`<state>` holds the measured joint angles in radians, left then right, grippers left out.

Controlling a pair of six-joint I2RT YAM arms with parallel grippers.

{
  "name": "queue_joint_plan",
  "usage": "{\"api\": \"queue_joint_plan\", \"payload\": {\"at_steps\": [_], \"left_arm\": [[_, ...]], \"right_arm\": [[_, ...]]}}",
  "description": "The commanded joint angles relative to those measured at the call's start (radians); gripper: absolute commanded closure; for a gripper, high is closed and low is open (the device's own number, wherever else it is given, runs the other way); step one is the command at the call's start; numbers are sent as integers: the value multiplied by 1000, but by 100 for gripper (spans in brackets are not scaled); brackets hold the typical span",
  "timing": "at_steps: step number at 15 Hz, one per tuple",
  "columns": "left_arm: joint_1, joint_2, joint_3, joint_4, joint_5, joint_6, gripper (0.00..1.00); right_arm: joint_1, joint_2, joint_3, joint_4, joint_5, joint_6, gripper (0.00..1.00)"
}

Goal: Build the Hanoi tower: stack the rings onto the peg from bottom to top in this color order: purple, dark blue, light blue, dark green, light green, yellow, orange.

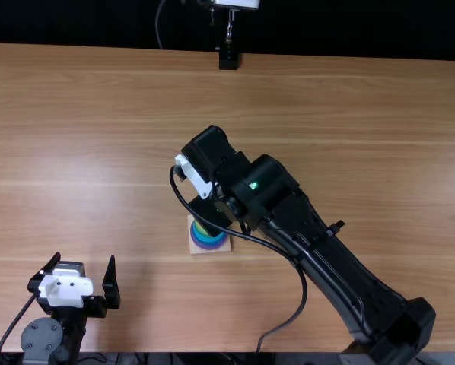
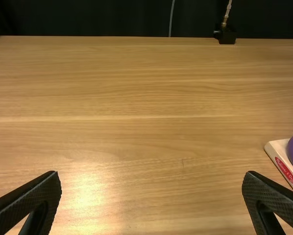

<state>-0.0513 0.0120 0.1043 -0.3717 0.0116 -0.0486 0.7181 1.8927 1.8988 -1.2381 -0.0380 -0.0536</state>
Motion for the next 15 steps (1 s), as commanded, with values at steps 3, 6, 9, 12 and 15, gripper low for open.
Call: {"api": "queue_joint_plan", "payload": {"at_steps": [3,6,9,12,15], "left_arm": [[4,-12,-104,-83,12,14,0],[4,-12,-104,-83,12,14,0],[4,-12,-104,-83,12,14,0],[4,-12,-104,-83,12,14,0],[4,-12,-104,-83,12,14,0]], "right_arm": [[7,25,22,0,5,19,38],[7,28,17,2,25,28,0],[6,26,32,39,25,32,0],[-3,11,36,144,27,33,0],[-106,-92,11,156,56,30,0]]}}
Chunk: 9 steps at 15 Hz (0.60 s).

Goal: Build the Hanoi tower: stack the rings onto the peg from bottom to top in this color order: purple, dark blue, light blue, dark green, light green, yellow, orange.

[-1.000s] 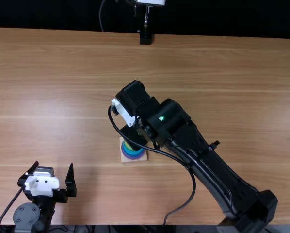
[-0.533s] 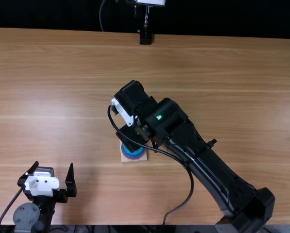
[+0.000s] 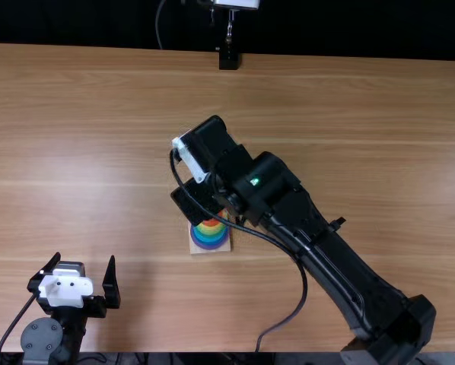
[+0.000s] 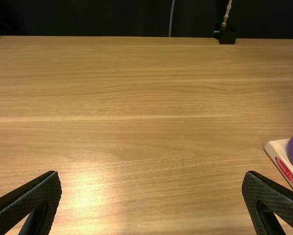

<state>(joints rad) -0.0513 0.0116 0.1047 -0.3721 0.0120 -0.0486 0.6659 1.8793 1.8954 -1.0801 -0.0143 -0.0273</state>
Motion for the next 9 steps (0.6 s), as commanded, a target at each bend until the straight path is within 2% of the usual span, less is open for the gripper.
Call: {"api": "queue_joint_plan", "payload": {"at_steps": [1,5,6,7,8,9], "left_arm": [[4,-12,-105,-83,14,14,0],[4,-12,-105,-83,12,14,0],[4,-12,-105,-83,12,14,0],[4,-12,-105,-83,12,14,0],[4,-12,-105,-83,12,14,0],[4,-12,-105,-83,12,14,0]], "right_arm": [[-101,-129,-29,15,35,3,0],[-267,-368,-282,345,33,-19,0],[-325,-447,-369,433,27,-35,0],[-382,-526,-455,494,22,-65,0],[-447,-609,-552,532,12,-85,0],[-497,-683,-639,558,-10,-89,0]]}}
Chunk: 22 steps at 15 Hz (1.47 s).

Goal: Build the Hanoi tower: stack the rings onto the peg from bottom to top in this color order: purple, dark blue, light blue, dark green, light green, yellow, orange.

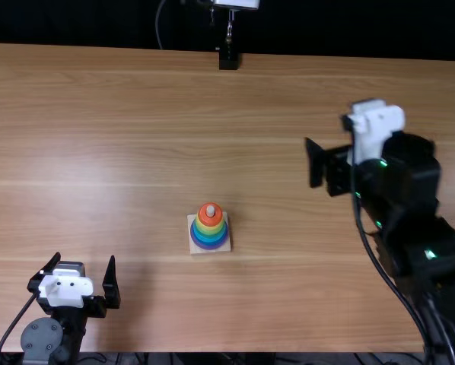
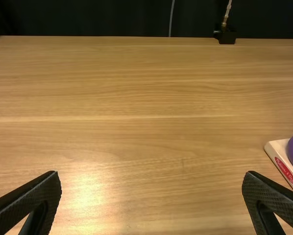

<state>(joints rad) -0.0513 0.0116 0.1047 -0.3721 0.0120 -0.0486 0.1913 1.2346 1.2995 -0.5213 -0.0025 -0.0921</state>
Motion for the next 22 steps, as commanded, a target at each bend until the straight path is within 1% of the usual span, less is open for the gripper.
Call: {"api": "queue_joint_plan", "payload": {"at_steps": [1,2,4,6,7,8,9,10,12,14,15,16,17,18,19,20,21,22], "left_arm": [[4,-12,-105,-83,14,14,0],[4,-12,-105,-83,12,14,0],[4,-12,-105,-83,12,14,0],[4,-12,-105,-83,12,14,0],[4,-12,-105,-83,12,14,0],[4,-12,-105,-83,12,14,0],[4,-12,-105,-83,12,14,0],[4,-12,-105,-83,12,14,0],[4,-12,-105,-83,12,14,0],[4,-12,-105,-83,12,14,0],[4,-12,-105,-83,12,14,0],[4,-12,-105,-83,12,14,0],[4,-12,-105,-83,12,14,0],[4,-12,-105,-83,12,14,0],[4,-12,-105,-83,12,14,0],[4,-12,-105,-83,12,14,0],[4,-12,-105,-83,12,14,0],[4,-12,-105,-83,12,14,0]], "right_arm": [[-52,-104,-129,47,-49,-28,0],[-76,-165,-204,110,-58,-29,0],[-145,-305,-350,231,-60,-31,0],[-184,-442,-479,307,-60,-31,0],[-201,-515,-534,314,-66,-31,0],[-211,-589,-588,314,-80,-31,0],[-213,-656,-643,312,-112,-31,0],[-214,-730,-727,314,-125,-31,0],[-214,-902,-882,318,-123,-31,0],[-214,-1023,-1010,318,-121,-26,0],[-213,-1061,-1063,316,-119,-22,0],[-217,-1095,-1109,320,-112,-22,0],[-242,-1138,-1143,320,-102,-22,0],[-254,-1166,-1169,318,-99,-20,0],[-256,-1179,-1200,314,-97,-16,0],[-256,-1186,-1230,310,-90,-13,0],[-256,-1193,-1252,310,-64,-13,0],[-253,-1207,-1267,307,-16,-13,0]]}}
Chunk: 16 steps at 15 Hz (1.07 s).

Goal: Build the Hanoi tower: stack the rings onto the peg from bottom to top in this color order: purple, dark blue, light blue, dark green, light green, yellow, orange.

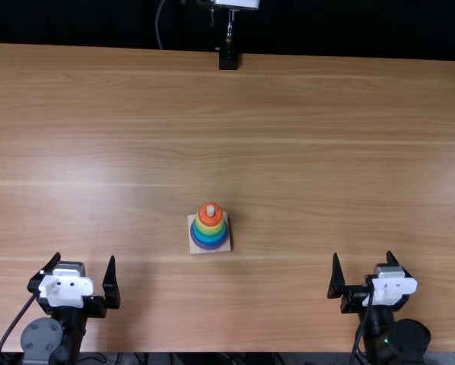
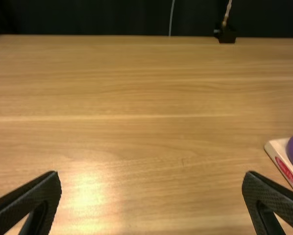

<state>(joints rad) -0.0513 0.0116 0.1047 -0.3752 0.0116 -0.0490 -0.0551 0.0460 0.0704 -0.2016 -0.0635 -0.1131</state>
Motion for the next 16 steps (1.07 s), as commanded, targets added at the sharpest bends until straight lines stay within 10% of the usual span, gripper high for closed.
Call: {"api": "queue_joint_plan", "payload": {"at_steps": [1,16], "left_arm": [[4,-12,-105,-79,12,14,0],[4,-12,-105,-79,12,14,0]], "right_arm": [[-5,-28,-52,-20,75,8,0],[-6,-46,-55,-158,76,5,0]]}}
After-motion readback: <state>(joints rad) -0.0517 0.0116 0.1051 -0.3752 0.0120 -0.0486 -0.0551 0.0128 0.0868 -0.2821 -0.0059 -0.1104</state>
